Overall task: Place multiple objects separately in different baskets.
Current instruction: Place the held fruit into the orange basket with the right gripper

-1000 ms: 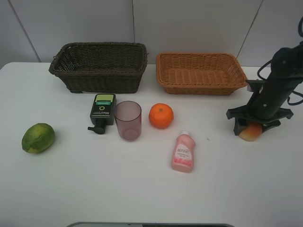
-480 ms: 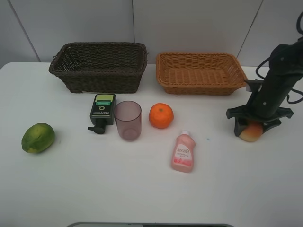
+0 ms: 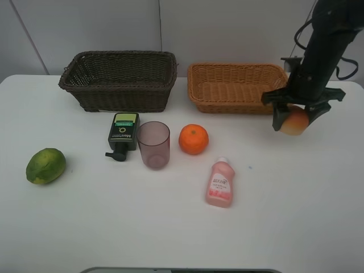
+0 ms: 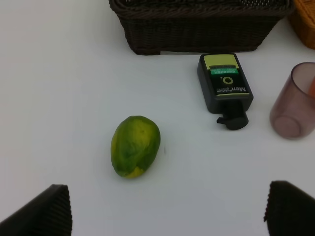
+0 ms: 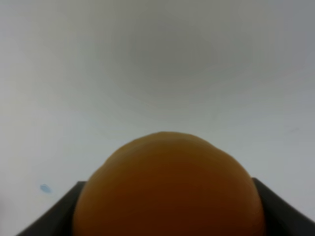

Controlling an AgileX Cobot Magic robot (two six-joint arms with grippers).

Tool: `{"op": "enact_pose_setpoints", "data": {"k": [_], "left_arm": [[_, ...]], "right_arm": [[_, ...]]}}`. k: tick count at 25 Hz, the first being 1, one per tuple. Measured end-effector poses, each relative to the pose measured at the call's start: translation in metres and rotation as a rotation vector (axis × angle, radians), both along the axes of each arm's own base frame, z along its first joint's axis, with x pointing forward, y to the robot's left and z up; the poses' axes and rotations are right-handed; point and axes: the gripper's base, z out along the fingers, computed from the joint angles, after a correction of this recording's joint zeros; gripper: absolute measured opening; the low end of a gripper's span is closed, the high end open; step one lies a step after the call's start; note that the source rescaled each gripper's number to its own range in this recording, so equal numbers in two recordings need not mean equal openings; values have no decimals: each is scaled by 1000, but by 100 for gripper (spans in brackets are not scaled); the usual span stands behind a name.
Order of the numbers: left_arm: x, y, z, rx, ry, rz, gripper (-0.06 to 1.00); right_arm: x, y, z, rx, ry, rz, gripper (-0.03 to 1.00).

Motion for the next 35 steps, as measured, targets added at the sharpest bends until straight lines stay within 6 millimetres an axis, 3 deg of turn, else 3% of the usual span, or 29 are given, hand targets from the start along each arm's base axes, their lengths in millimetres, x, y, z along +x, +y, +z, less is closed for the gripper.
{"op": "enact_pose_setpoints", "data": {"k": [7, 18, 27, 35], "left_arm": [[0, 0, 0, 0, 0, 0, 100], [0, 0, 0, 0, 0, 0, 100], [0, 0, 0, 0, 0, 0, 100], [0, 0, 0, 0, 0, 0, 100]], "right_arm": [[35, 11, 34, 25, -135, 10, 19], [95, 21, 36, -4, -278, 36, 19], [125, 28, -3, 21, -387, 58, 19], [134, 30, -43, 22, -365, 67, 19]]}}
